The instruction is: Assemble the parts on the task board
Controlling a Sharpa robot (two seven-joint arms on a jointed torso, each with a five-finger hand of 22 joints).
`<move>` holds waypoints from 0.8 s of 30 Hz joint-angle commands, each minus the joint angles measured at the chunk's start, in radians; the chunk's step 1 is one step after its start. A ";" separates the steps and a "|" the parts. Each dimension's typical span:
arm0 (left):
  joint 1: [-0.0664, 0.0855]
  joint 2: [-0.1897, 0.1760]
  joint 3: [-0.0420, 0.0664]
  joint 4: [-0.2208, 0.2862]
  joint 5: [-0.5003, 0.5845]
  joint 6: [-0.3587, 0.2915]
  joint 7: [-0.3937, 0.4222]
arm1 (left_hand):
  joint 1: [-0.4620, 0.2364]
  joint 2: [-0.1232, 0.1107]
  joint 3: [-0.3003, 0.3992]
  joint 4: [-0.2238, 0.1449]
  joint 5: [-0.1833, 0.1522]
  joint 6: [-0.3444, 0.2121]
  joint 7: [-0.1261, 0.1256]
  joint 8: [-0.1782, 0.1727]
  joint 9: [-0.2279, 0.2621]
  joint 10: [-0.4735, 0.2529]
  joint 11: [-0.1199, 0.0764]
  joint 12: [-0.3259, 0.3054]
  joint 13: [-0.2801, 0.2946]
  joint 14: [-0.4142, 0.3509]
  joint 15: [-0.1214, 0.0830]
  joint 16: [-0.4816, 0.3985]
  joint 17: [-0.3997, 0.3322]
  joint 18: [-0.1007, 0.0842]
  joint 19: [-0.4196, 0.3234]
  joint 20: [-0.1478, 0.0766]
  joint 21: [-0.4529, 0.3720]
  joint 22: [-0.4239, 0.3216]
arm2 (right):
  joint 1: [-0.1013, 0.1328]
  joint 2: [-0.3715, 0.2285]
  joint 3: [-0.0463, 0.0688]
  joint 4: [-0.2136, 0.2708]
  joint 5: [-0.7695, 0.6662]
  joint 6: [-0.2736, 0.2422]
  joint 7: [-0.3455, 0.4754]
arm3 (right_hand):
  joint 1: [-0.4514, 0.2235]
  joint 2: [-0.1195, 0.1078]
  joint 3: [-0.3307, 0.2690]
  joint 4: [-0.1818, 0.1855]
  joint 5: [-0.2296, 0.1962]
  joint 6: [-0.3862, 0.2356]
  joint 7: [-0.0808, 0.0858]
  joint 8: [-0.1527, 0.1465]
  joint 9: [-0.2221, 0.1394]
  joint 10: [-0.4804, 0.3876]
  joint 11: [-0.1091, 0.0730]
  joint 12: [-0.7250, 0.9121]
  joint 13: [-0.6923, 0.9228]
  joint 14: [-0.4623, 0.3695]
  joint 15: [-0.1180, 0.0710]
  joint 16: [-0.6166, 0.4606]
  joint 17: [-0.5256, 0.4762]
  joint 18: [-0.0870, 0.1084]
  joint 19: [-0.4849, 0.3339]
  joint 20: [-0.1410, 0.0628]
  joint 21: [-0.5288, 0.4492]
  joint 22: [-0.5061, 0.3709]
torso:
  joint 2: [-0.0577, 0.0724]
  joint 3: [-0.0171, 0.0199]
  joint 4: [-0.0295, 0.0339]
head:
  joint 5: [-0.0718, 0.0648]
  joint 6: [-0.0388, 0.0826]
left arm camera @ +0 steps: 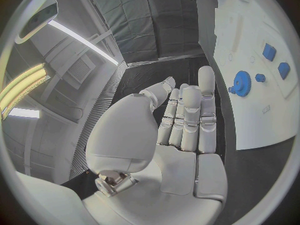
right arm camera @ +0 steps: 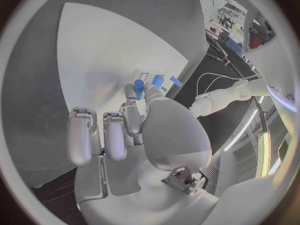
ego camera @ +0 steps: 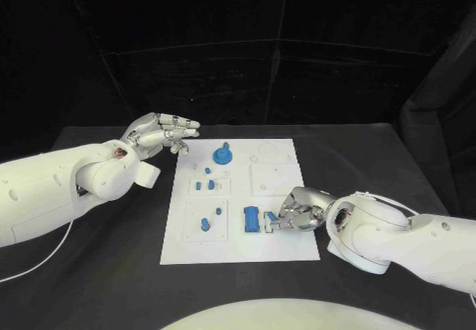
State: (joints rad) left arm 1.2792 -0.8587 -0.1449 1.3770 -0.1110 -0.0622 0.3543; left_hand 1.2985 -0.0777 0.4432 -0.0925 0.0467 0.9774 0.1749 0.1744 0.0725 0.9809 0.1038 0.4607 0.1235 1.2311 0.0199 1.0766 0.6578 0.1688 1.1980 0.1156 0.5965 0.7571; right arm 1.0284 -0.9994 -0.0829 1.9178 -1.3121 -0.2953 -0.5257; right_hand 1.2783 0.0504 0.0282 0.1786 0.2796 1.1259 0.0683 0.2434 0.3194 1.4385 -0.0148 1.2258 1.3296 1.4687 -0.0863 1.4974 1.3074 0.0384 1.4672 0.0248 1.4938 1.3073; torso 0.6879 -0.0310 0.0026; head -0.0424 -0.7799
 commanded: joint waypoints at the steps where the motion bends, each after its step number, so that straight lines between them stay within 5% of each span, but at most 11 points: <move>1: 0.001 0.001 0.000 0.001 0.003 0.013 0.002 | 0.002 0.006 -0.006 -0.002 0.006 -0.004 0.001 0.004 -0.002 -0.007 -0.001 0.002 0.002 -0.006 -0.001 0.000 -0.001 0.014 0.002 0.002 -0.005 -0.001 | 0.001 0.006 0.000 -0.001 0.069 0.016 -0.038 | -0.012 -0.001 0.002 0.009 0.005 0.030 -0.026 0.004 -0.001 0.016 -0.017 0.003 0.027 0.079 -0.008 0.004 0.148 -0.012 0.056 -0.008 0.003 0.160 | 0.000 0.0000 0.0011 | 0.001 0.000; 19: 0.001 0.000 -0.001 0.002 0.003 0.016 0.000 | 0.002 0.006 -0.006 -0.002 0.006 -0.004 0.001 0.004 -0.002 -0.007 -0.001 0.002 0.002 -0.006 -0.001 0.000 -0.001 0.014 0.002 0.002 -0.005 -0.001 | 0.001 0.035 0.000 -0.010 0.112 -0.031 -0.045 | -0.027 -0.013 0.013 0.012 0.026 0.033 -0.031 0.011 0.003 0.022 -0.020 0.013 0.035 0.079 -0.011 0.007 0.152 -0.013 0.058 -0.010 0.005 0.164 | 0.001 0.0003 0.0002 | 0.000 -0.003; 24: 0.001 0.000 -0.001 0.002 0.003 0.017 -0.001 | 0.002 0.006 -0.006 -0.002 0.006 -0.004 0.001 0.004 -0.002 -0.007 -0.001 0.002 0.002 -0.006 -0.001 0.000 -0.001 0.014 0.002 0.002 -0.005 -0.001 | 0.001 0.038 0.000 -0.010 0.114 -0.041 -0.042 | -0.053 -0.037 0.014 0.018 0.105 0.034 -0.031 0.017 0.006 0.024 -0.021 0.014 0.037 0.080 -0.012 0.007 0.153 -0.013 0.059 -0.012 0.006 0.165 | 0.001 0.0006 -0.0004 | -0.001 -0.003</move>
State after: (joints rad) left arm 1.2791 -0.8589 -0.1462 1.3779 -0.1110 -0.0587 0.3513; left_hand 1.2986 -0.0777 0.4432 -0.0925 0.0467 0.9774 0.1749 0.1744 0.0726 0.9809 0.1038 0.4607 0.1234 1.2311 0.0199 1.0766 0.6579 0.1688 1.1980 0.1156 0.5965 0.7573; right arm 1.0285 -0.9620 -0.0830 1.9068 -1.2101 -0.3146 -0.5696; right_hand 1.2311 0.0132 0.0412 0.1932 0.3785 1.1630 0.0416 0.2582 0.3253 1.4632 -0.0394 1.2341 1.3064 1.4648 -0.0900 1.5009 1.3073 0.0384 1.4674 0.0178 1.4938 1.3073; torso 0.6891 -0.0307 0.0031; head -0.0432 -0.7830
